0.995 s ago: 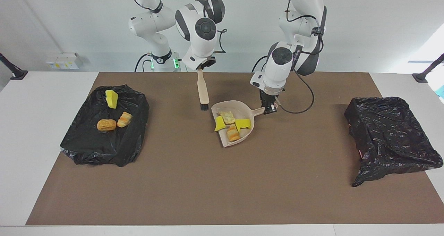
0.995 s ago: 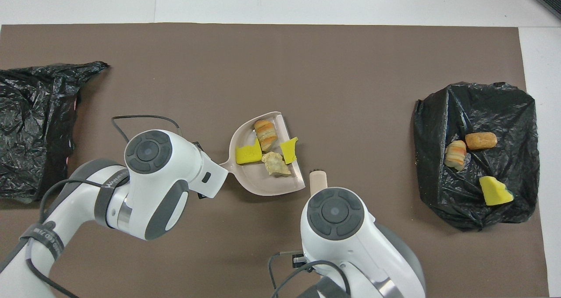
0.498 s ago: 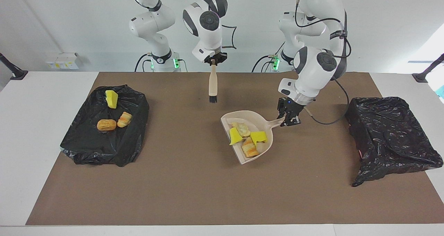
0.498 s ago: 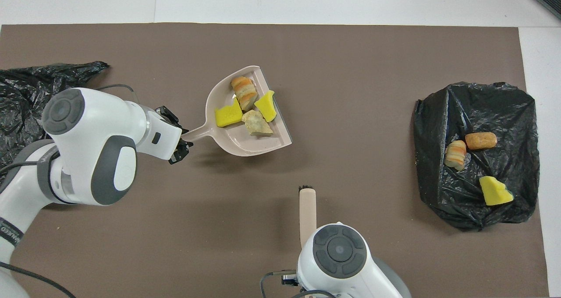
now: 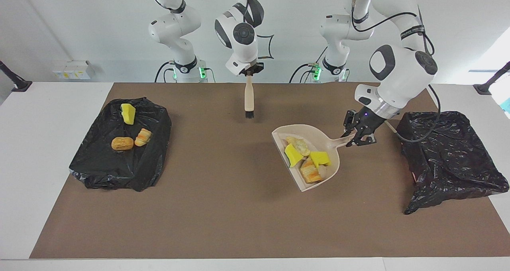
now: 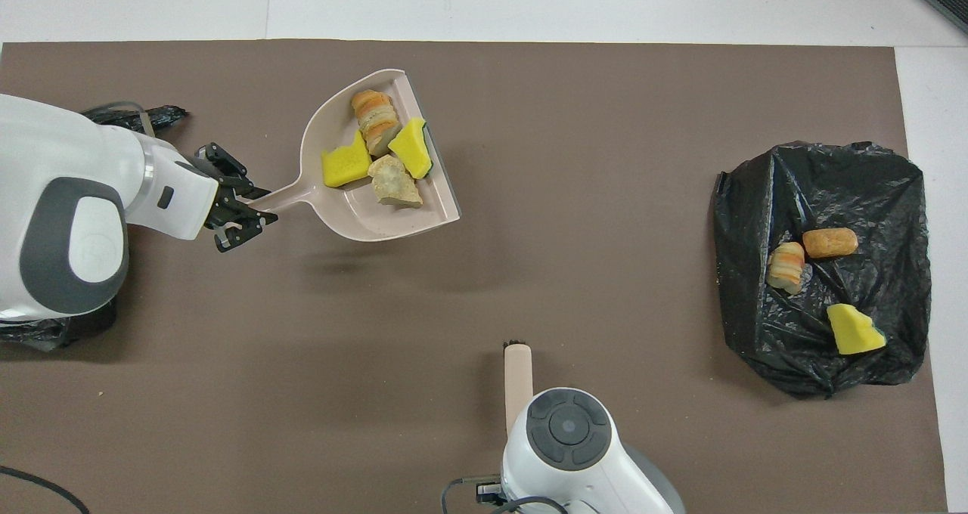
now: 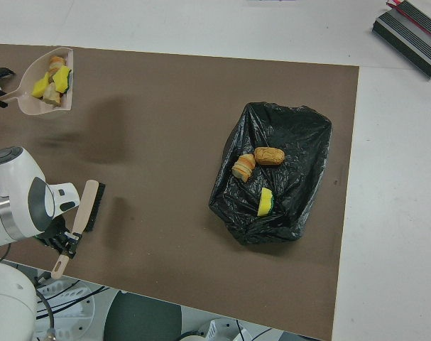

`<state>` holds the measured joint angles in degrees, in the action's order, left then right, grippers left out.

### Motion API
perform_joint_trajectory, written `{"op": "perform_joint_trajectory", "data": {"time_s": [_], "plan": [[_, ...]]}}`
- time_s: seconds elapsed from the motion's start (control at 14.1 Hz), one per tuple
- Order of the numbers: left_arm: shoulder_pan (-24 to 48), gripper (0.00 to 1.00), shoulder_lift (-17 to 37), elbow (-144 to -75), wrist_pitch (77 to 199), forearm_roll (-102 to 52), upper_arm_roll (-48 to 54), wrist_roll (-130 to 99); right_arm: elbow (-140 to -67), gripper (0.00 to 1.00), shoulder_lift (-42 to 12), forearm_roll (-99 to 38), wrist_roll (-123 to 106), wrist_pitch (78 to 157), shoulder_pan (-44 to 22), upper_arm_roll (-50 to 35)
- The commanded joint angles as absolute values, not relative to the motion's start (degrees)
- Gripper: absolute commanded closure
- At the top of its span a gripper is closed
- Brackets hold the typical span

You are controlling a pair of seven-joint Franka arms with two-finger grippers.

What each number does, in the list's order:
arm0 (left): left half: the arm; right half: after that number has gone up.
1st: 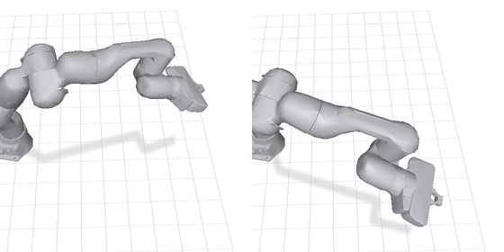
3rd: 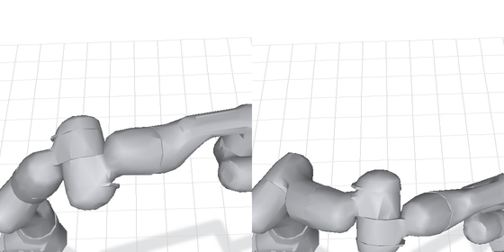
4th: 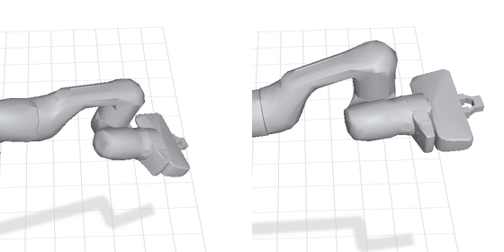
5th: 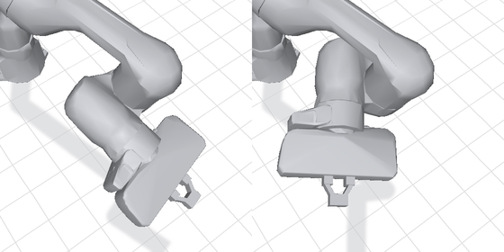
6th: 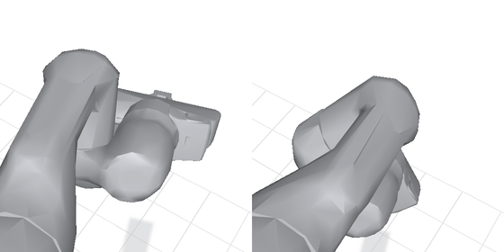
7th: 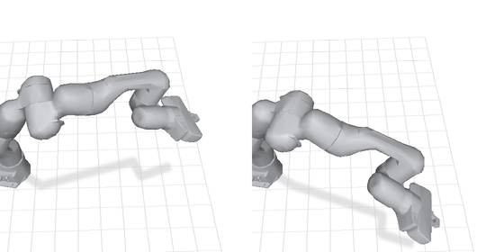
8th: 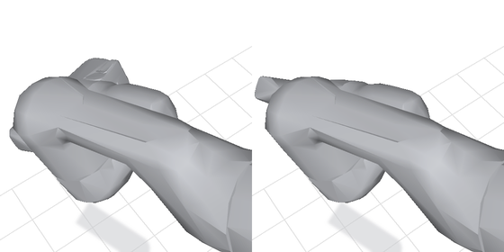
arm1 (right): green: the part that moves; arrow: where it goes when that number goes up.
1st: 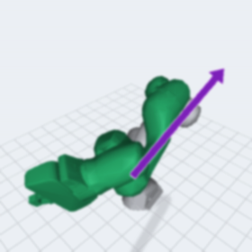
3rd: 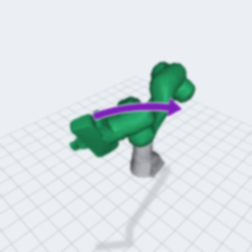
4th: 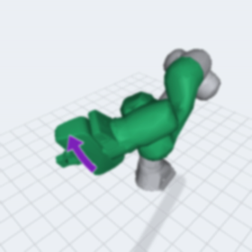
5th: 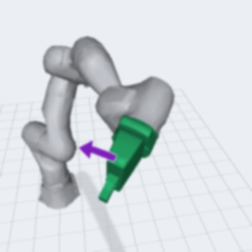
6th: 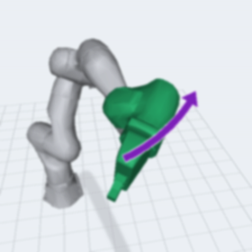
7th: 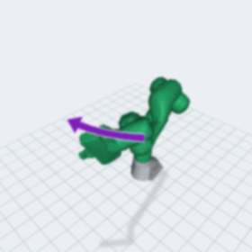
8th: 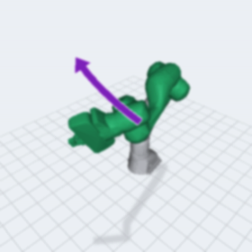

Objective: Sweep and dump trash in bin
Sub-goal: 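Carry the dustpan over the nearer black bag and tip it with the left gripper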

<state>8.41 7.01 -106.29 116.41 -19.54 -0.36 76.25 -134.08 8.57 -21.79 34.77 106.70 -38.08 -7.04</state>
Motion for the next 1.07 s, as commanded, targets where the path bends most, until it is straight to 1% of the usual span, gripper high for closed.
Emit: {"op": "perform_joint_trajectory", "data": {"time_s": [0.0,0.14,0.28,0.5,0.57,0.64,0.92,1.0], "plan": [[4.85,1.0,10.89,-97.76,108.57,-19.17,-0.26,82.16,-133.68,1.0,4.85,-23.47,34.88,111.51,-41.2,-7.03],[2.38,1.0,13.52,-92.49,102.86,-15.66,-0.18,84.98,-133.42,1.0,1.25,-23.47,35.77,115.03,-41.92,-7.03],[-0.43,1.0,14.76,-89.57,100.55,-14.68,-0.18,88.92,-132.63,1.0,0.7,-23.47,36.21,114.18,-42.36,-7.03],[-4.64,1.0,14.85,-88.69,99.76,-11.97,-0.26,94.11,-132.02,1.0,0.7,-22.85,36.3,111.8,-42.36,-6.94],[-6.14,1.0,14.85,-87.81,98.28,-11.17,-0.26,95.44,-132.01,0.99,0.44,-22.76,36.3,111.88,-42.28,-6.94],[-7.11,1.0,14.85,-87.19,97.48,-10.03,-0.26,96.84,-131.58,0.96,0.27,-22.76,36.21,111.8,-42.19,-6.86],[-11.5,1.0,14.77,-86.92,97.64,-8.36,-0.62,105.69,-130.78,0.93,-0.62,-22.06,36.12,111.88,-41.4,-6.85],[-12.99,1.0,14.77,-86.84,98.08,-7.91,-0.62,108.17,-130.87,0.86,-0.62,-22.06,36.12,112.15,-41.31,-6.77]]}}
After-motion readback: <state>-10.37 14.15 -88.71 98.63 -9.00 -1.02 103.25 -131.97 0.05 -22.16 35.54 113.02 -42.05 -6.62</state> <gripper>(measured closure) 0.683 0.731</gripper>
